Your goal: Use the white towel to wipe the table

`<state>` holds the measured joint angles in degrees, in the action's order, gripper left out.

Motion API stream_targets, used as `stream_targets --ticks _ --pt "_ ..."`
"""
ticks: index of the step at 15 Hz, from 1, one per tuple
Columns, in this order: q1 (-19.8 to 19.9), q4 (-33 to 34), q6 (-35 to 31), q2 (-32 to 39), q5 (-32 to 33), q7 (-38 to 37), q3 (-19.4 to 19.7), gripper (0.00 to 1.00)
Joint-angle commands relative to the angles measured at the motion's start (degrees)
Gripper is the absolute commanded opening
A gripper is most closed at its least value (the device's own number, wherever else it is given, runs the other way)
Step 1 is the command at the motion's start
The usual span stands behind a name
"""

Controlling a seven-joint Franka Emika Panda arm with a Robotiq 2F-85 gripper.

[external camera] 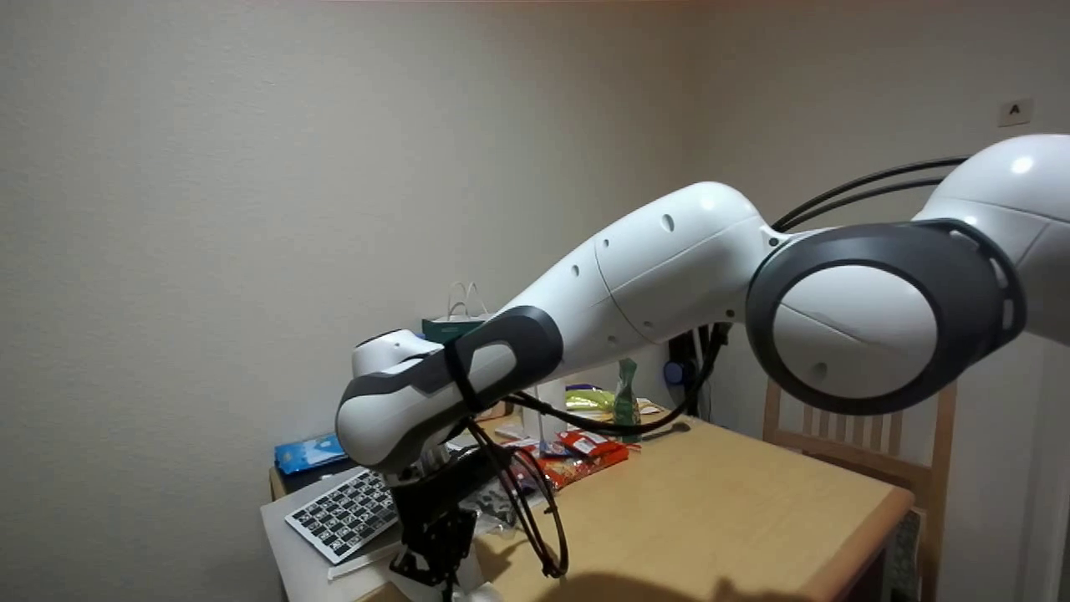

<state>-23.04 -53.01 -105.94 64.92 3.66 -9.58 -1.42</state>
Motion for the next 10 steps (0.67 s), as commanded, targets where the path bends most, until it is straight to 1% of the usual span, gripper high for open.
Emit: stream_targets --ticks 1,2,4,5,7,10 --pt "3.81 -7.16 -1.66 -2.73 -2.1 -4.98 1.4 0.0" --pt "5.04 -10.06 -3.18 -4.18 -2.69 -6.12 1.71 0.0" --pt "7.39 -13.77 -4.36 -6.14 -4.31 -8.34 2.23 0.0" --pt "5.15 -5.02 -0.69 -2.7 -2.54 -6.08 1.7 0.02" --pt "7.77 -7.34 -1.02 -3.92 -2.95 -6.74 1.19 0.02" --pt "8.12 -8.68 -1.63 -4.66 -3.04 -7.11 1.34 0.02"
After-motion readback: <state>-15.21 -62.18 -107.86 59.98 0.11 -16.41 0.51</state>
